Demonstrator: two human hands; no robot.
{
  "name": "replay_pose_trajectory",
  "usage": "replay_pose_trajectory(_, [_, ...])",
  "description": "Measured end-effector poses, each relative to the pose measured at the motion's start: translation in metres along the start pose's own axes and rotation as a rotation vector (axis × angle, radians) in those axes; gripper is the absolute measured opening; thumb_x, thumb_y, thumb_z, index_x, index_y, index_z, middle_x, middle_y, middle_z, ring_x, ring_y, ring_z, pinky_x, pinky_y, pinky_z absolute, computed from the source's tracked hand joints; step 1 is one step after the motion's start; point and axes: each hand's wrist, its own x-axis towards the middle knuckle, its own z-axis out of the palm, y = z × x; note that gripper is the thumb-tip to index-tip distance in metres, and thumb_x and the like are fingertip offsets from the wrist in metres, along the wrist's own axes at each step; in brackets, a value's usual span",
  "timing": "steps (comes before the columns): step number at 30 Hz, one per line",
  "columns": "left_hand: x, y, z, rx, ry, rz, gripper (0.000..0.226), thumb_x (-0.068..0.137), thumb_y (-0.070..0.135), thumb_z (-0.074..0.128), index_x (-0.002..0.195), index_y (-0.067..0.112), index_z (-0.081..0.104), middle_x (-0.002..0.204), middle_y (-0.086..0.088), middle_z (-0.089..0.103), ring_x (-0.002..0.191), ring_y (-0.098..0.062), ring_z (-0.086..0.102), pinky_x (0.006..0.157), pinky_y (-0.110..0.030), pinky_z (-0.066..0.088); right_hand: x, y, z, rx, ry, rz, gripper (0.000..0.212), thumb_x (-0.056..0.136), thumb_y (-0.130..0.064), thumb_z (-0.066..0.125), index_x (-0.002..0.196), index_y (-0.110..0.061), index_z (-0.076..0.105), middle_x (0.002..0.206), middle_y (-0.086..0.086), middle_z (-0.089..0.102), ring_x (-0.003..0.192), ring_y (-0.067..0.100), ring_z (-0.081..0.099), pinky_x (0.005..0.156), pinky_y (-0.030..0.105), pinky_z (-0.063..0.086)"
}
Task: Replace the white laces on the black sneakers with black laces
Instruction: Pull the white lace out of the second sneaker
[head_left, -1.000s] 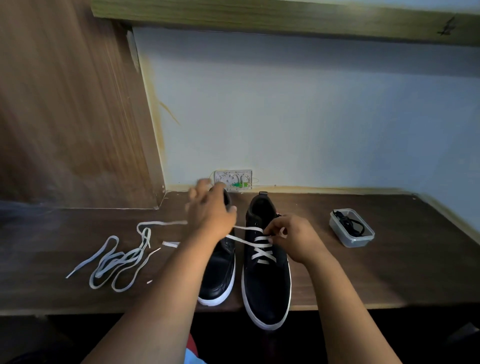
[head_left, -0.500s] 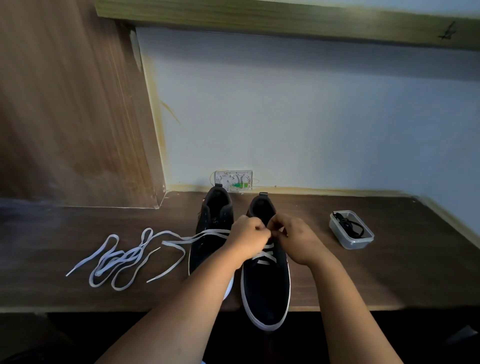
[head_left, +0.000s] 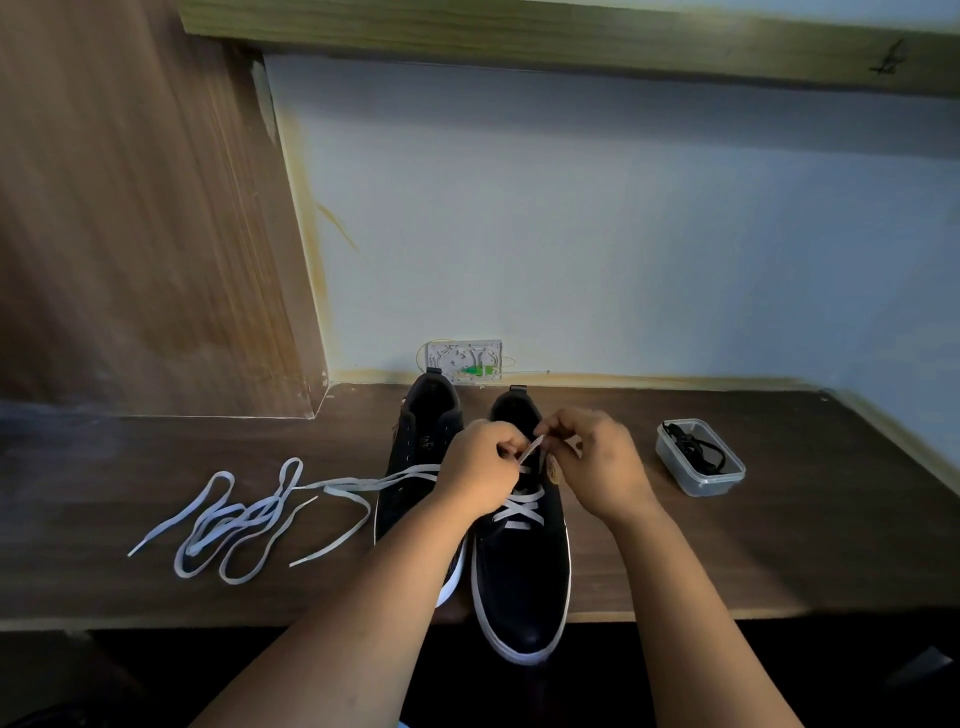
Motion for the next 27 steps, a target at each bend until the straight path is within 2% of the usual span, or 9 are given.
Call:
replay_pose_trajectory(2, [0.001, 0.000, 0.000, -0.014, -0.004, 0.097, 0.026, 0.086, 0.006, 0.060, 0.103, 0.022, 0.071, 0.097, 0.004, 0.059, 0.085, -0.014, 0.056, 0.080, -0.026, 0.048, 0.004, -0.015, -0.007, 0.014, 0.080, -0.058, 0.021, 0.085, -0.002, 0.063, 0.086, -0.022, 0.068, 0.080, -0.020, 0.061, 0.086, 0.012, 0.055, 0.069, 0.017, 0.040])
replay_pose_trajectory(6, [0.000, 0.003, 0.001, -0.097, -0.106, 0.117, 0.008, 0.083, 0.026, 0.073, 0.090, 0.022, 0.074, 0.087, 0.009, 0.070, 0.083, -0.006, 0.063, 0.075, -0.019, 0.047, 0.006, -0.036, -0.019, 0.078, 0.103, -0.098, 0.019, 0.089, -0.007, 0.062, 0.093, -0.025, 0.065, 0.080, -0.015, 0.061, 0.084, 0.007, 0.052, 0.068, 0.016, 0.041])
replay_pose_trajectory(9, [-0.003, 0.004, 0.005, 0.011, -0.099, 0.168, 0.021, 0.083, 0.039, 0.071, 0.090, 0.020, 0.073, 0.086, 0.009, 0.067, 0.078, -0.004, 0.060, 0.069, -0.020, 0.046, 0.005, -0.030, -0.023, 0.118, 0.048, 0.014, 0.020, 0.091, -0.006, 0.058, 0.094, -0.025, 0.063, 0.080, -0.013, 0.060, 0.076, -0.002, 0.055, 0.063, 0.008, 0.039])
replay_pose_trajectory(13, [-0.003, 0.001, 0.007, 0.130, 0.020, 0.228, 0.010, 0.086, 0.024, 0.062, 0.090, 0.022, 0.070, 0.090, 0.008, 0.059, 0.083, -0.011, 0.058, 0.075, -0.030, 0.050, 0.002, -0.004, -0.020, -0.131, -0.205, 0.274, 0.010, 0.093, -0.020, 0.059, 0.098, -0.018, 0.068, 0.086, -0.008, 0.063, 0.080, 0.004, 0.059, 0.065, 0.013, 0.041])
replay_pose_trajectory(16, [0.000, -0.004, 0.005, 0.086, 0.086, 0.205, 0.020, 0.086, 0.012, 0.058, 0.094, 0.024, 0.071, 0.093, 0.011, 0.059, 0.080, -0.005, 0.057, 0.074, -0.022, 0.048, -0.003, 0.007, -0.011, -0.252, -0.398, 0.402, 0.026, 0.088, -0.044, 0.064, 0.091, -0.018, 0.067, 0.086, -0.003, 0.065, 0.080, 0.011, 0.060, 0.066, 0.026, 0.047])
replay_pose_trajectory(18, [0.002, -0.007, 0.005, 0.084, 0.070, 0.212, 0.019, 0.085, 0.013, 0.063, 0.095, 0.027, 0.072, 0.091, 0.012, 0.059, 0.074, -0.003, 0.054, 0.071, -0.018, 0.045, -0.002, 0.005, -0.007, -0.290, -0.456, 0.406, 0.027, 0.089, -0.041, 0.062, 0.087, -0.015, 0.066, 0.084, 0.001, 0.065, 0.078, 0.016, 0.060, 0.066, 0.030, 0.047])
replay_pose_trajectory(21, [0.004, -0.010, 0.008, 0.107, 0.012, 0.247, 0.012, 0.082, 0.025, 0.071, 0.093, 0.027, 0.072, 0.088, 0.009, 0.058, 0.079, -0.010, 0.057, 0.070, -0.027, 0.048, 0.001, -0.012, -0.019, -0.176, -0.397, 0.295, 0.024, 0.094, -0.031, 0.056, 0.080, -0.014, 0.066, 0.072, -0.004, 0.063, 0.070, 0.010, 0.057, 0.063, 0.025, 0.042])
replay_pose_trajectory(24, [0.003, -0.006, 0.011, 0.175, 0.022, 0.291, 0.009, 0.088, 0.028, 0.061, 0.087, 0.024, 0.069, 0.082, 0.006, 0.059, 0.080, -0.019, 0.058, 0.066, -0.035, 0.049, 0.002, -0.036, -0.036, 0.289, -0.220, 0.255, 0.027, 0.095, -0.023, 0.057, 0.072, -0.011, 0.065, 0.057, -0.011, 0.059, 0.056, -0.001, 0.051, 0.056, 0.011, 0.039])
replay_pose_trajectory(27, [0.006, -0.004, 0.013, 0.083, 0.187, 0.283, 0.020, 0.092, 0.031, 0.056, 0.081, 0.020, 0.068, 0.075, 0.000, 0.062, 0.072, -0.018, 0.056, 0.060, -0.033, 0.045, 0.005, -0.030, -0.034, 0.370, -0.035, 0.385, 0.028, 0.099, -0.026, 0.049, 0.081, -0.013, 0.066, 0.066, -0.003, 0.062, 0.064, 0.010, 0.056, 0.063, 0.023, 0.043])
